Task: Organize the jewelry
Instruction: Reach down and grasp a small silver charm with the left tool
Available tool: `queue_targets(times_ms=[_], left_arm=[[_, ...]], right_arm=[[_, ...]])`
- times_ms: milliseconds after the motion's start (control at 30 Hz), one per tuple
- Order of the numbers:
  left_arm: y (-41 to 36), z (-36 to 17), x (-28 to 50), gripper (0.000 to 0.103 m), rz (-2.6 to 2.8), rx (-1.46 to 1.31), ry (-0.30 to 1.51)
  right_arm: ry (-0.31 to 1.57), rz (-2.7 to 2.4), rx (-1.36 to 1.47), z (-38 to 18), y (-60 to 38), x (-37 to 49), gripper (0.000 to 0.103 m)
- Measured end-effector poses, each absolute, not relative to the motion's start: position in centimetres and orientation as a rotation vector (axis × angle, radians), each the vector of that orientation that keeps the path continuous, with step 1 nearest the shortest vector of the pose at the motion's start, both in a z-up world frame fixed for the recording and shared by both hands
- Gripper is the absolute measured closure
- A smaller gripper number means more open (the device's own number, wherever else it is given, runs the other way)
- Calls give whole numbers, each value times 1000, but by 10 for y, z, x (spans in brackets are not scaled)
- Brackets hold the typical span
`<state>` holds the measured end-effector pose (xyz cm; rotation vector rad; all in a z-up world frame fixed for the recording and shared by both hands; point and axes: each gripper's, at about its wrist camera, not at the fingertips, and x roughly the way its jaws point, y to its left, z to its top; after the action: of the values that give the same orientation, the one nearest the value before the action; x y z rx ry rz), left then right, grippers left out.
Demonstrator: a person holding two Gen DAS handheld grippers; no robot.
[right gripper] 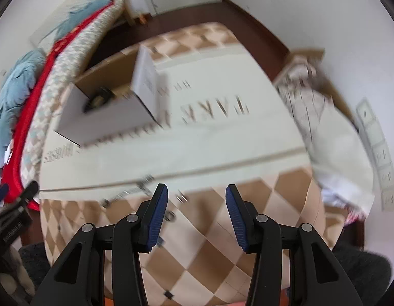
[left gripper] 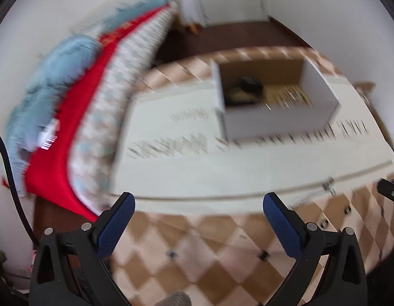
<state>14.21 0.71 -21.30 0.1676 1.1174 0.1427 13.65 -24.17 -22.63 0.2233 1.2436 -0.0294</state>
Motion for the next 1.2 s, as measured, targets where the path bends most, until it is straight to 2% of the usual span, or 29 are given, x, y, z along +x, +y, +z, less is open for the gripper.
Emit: queue_targets(times_ms=[233, 333, 500, 533, 567, 867, 1200], left_arm=[[-34, -255, 149, 1, -45, 137, 1218], [-50, -266, 151, 15, -96, 156, 1236], [-64, -277, 151, 71, -154, 150, 1260], [-65, -276, 151, 79, -169, 145, 1259], [-65, -276, 150, 93, -174, 143, 1260], [-19, -267, 141, 94, -87, 121, 1263], [47, -232, 128, 94, 10, 40, 1218]], right_arm=[[1279, -92, 262, -252, -265, 130, 53], [1284, -108, 276, -255, -273, 131, 53], [1278, -115, 280, -255, -281, 133, 53], [1277, -115, 281, -254, -282, 133, 53], [1274, -114, 283, -253, -282, 133, 53], [1252, -53, 302, -248, -268, 132, 53], [1251, 26, 295, -253, -244, 136, 53]])
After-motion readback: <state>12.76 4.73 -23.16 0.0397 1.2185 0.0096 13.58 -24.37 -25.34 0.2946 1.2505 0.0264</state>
